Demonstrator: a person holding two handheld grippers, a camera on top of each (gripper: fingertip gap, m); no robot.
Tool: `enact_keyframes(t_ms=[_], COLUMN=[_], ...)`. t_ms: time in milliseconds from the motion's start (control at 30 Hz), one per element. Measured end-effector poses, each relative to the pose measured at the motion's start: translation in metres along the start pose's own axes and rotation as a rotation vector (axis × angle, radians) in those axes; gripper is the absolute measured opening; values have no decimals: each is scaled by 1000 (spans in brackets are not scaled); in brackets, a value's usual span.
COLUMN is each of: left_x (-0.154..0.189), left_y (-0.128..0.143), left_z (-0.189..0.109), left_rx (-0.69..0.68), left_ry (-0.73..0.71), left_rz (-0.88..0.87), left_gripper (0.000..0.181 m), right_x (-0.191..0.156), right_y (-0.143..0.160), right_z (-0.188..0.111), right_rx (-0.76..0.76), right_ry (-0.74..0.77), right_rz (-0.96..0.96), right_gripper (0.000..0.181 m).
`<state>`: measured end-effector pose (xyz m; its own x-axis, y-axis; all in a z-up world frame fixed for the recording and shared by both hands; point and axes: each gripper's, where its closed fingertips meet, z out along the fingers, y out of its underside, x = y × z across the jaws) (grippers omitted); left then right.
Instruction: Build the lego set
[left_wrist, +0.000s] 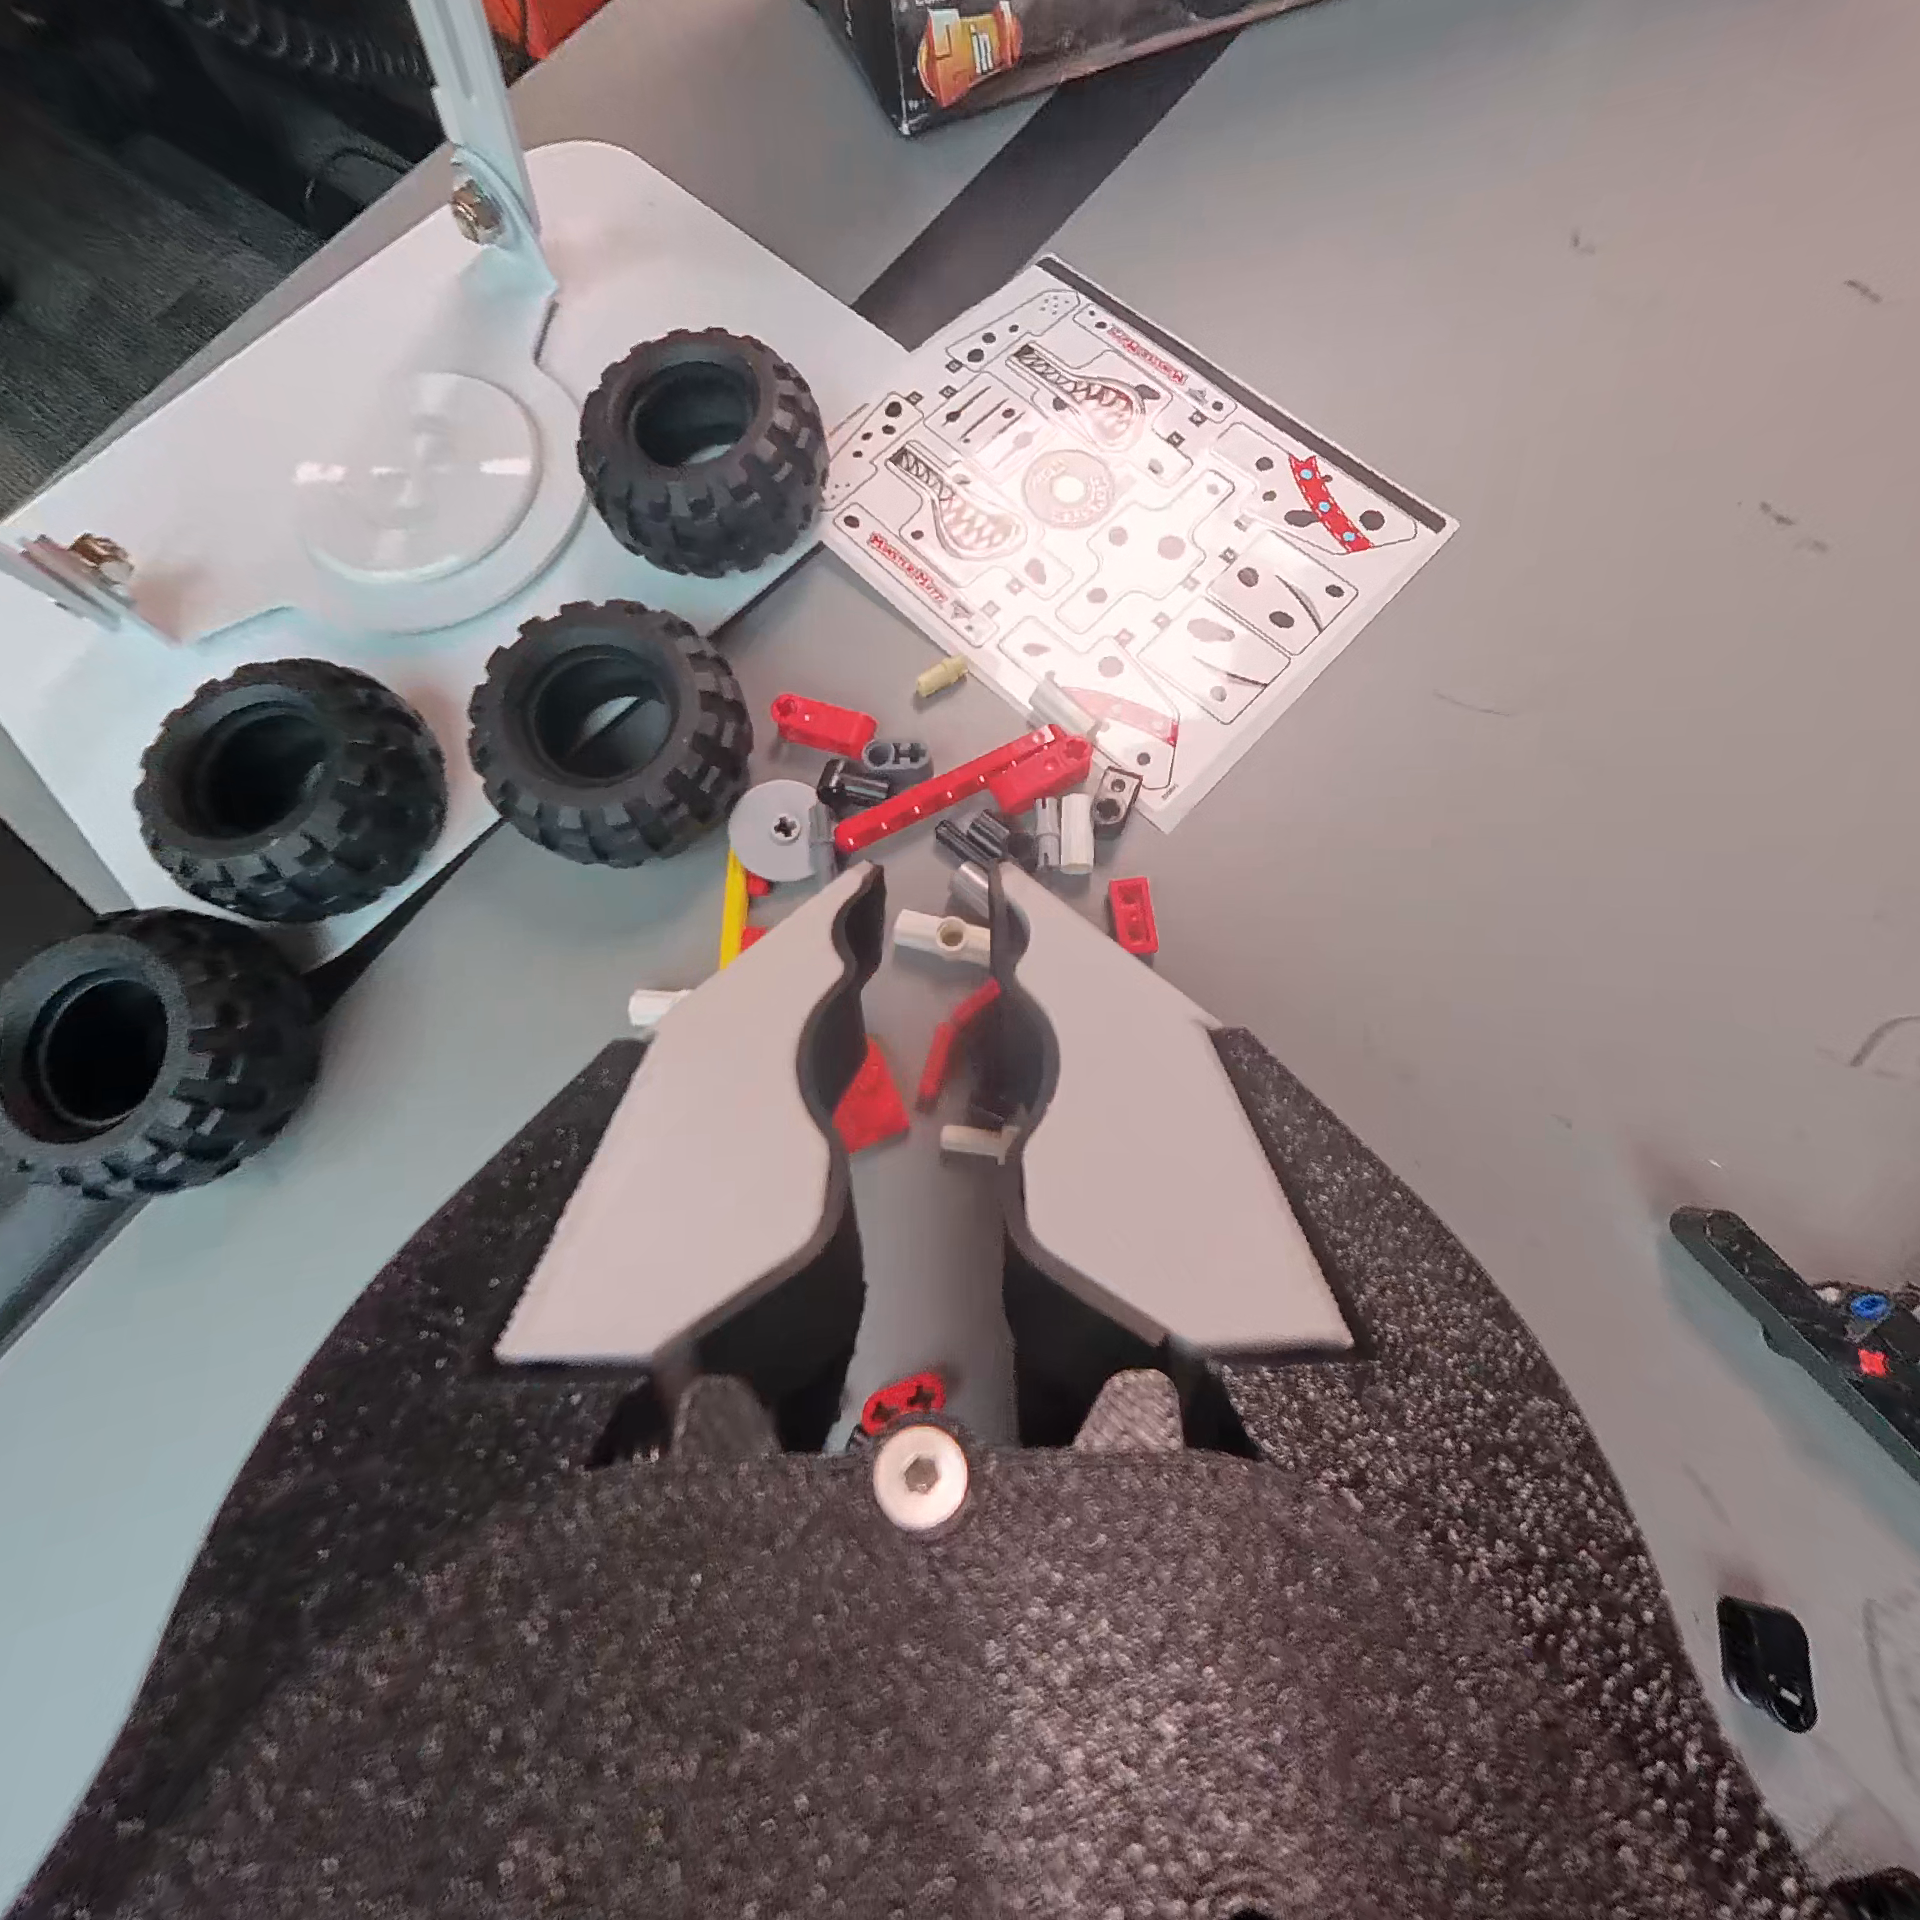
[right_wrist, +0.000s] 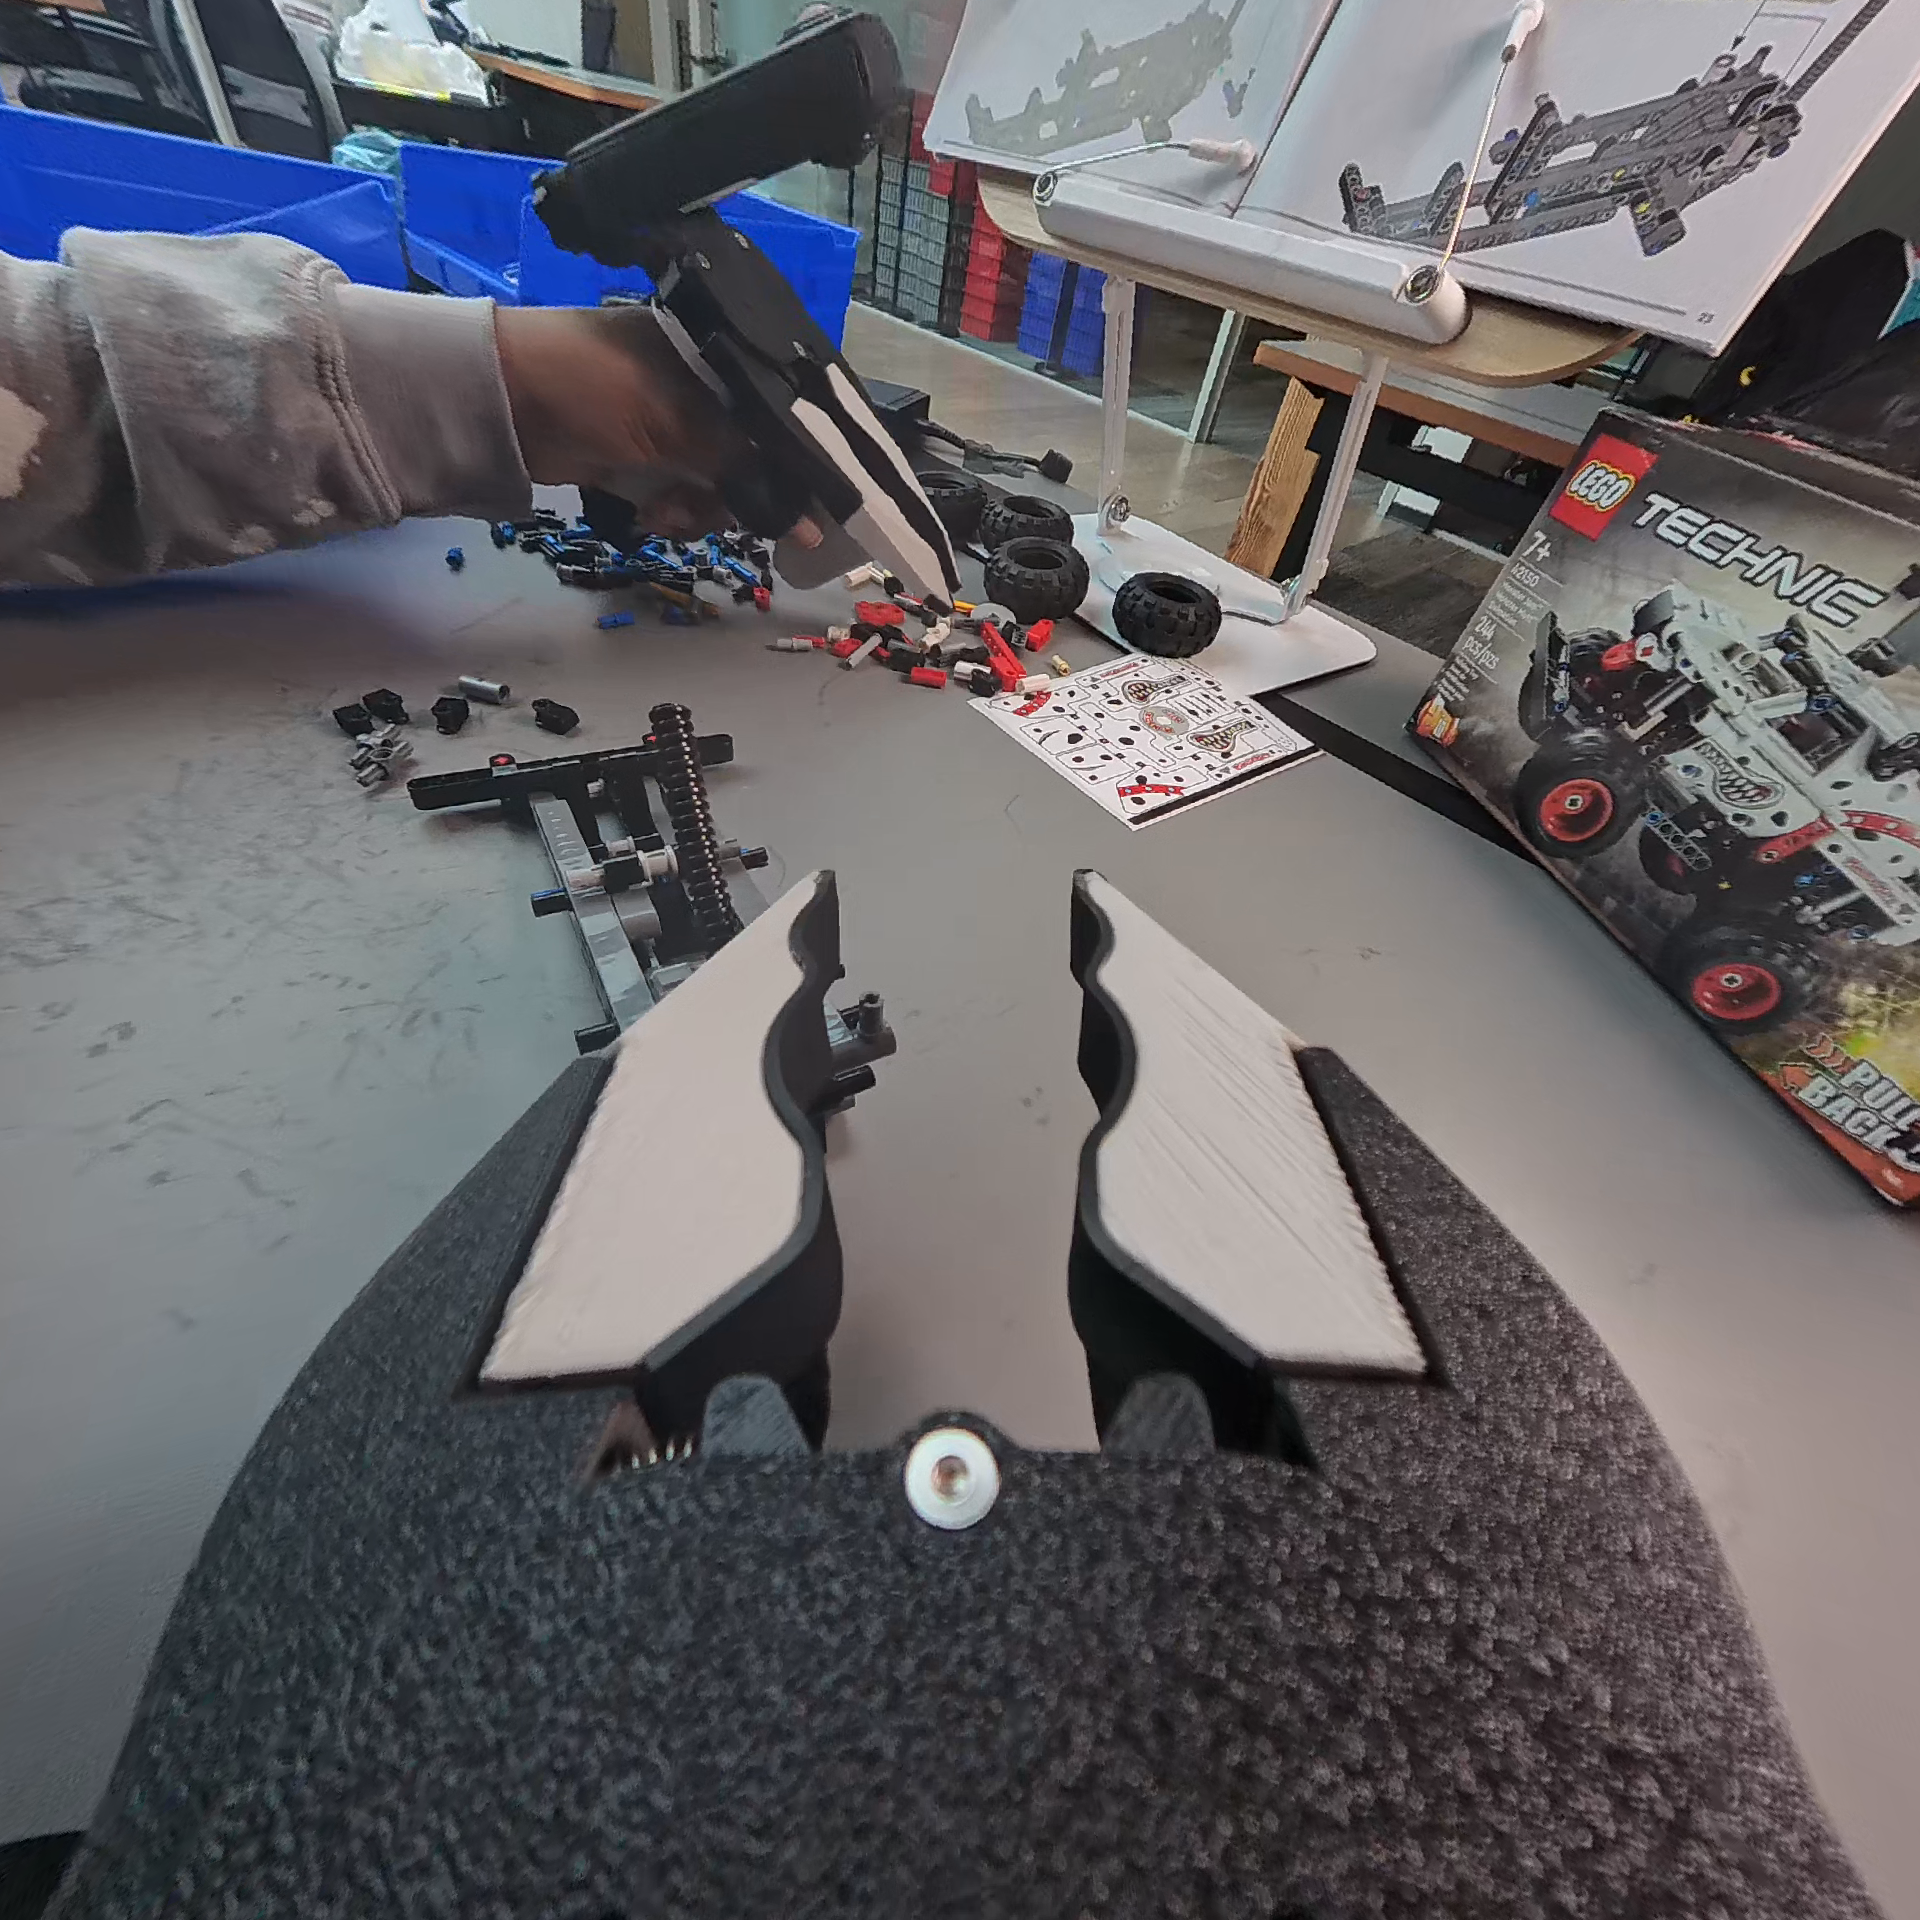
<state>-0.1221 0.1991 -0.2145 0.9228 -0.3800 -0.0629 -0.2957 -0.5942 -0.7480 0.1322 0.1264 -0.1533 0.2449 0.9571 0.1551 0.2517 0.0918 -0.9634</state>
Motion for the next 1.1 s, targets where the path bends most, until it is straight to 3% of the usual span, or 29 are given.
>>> enact_keyframes(t_ms=[267, 600, 667, 967, 1100], left_x=[9, 9, 8, 10, 8], left_y=[8, 9, 8, -20, -9], left_z=[16, 15, 14, -15, -9], left_rx=[-58, -56, -44, 75, 2], left_ry=[28, 36, 37, 86, 58], left_rz=[25, 16, 10, -59, -59], left_gripper=[18, 9, 2, 1, 9], right_x=[0, 0, 0, 1, -1], right_y=[-1, 0, 0, 2, 2], right_z=[-1, -3, -3, -3, -1], right_rx=[7, 6, 4, -7, -16], right_ry=[-14, -20, -19, -7, -10], right_rz=[12, 17, 15, 7, 0], right_gripper=[44, 43, 43, 42, 42])
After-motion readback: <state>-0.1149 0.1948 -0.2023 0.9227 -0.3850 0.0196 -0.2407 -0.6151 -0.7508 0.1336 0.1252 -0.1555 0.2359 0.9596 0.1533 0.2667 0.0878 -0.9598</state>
